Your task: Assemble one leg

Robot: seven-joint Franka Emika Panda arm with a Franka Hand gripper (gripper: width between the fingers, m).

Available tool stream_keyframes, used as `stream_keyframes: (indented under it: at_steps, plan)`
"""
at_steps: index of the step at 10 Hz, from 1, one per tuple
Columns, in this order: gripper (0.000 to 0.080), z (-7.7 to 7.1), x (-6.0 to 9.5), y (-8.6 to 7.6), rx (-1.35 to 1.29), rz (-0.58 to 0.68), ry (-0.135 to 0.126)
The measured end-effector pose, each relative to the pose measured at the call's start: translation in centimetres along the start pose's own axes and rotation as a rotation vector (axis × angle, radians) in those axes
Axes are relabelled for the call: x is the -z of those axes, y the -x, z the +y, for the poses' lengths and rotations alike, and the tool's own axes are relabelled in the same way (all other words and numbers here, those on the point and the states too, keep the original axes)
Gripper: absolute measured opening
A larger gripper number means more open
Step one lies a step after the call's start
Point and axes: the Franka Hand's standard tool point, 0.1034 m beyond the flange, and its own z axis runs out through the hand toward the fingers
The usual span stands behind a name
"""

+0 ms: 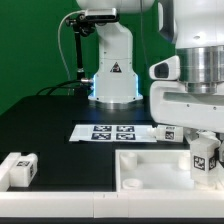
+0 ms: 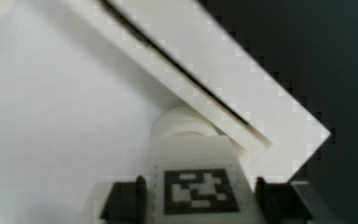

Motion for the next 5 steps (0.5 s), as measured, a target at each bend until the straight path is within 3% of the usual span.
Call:
stream_keyframes:
  at_steps: [2, 4, 5]
  plan:
    - [0.0284, -0.15, -0.07, -0.15, -0.220, -0.012, -0.027]
    - [0.0284, -0.16, -0.09, -0.09, -0.228, -0.012, -0.028]
    - [0.0399, -0.16, -0.11, -0.04, -0.218, -0.012, -0.028]
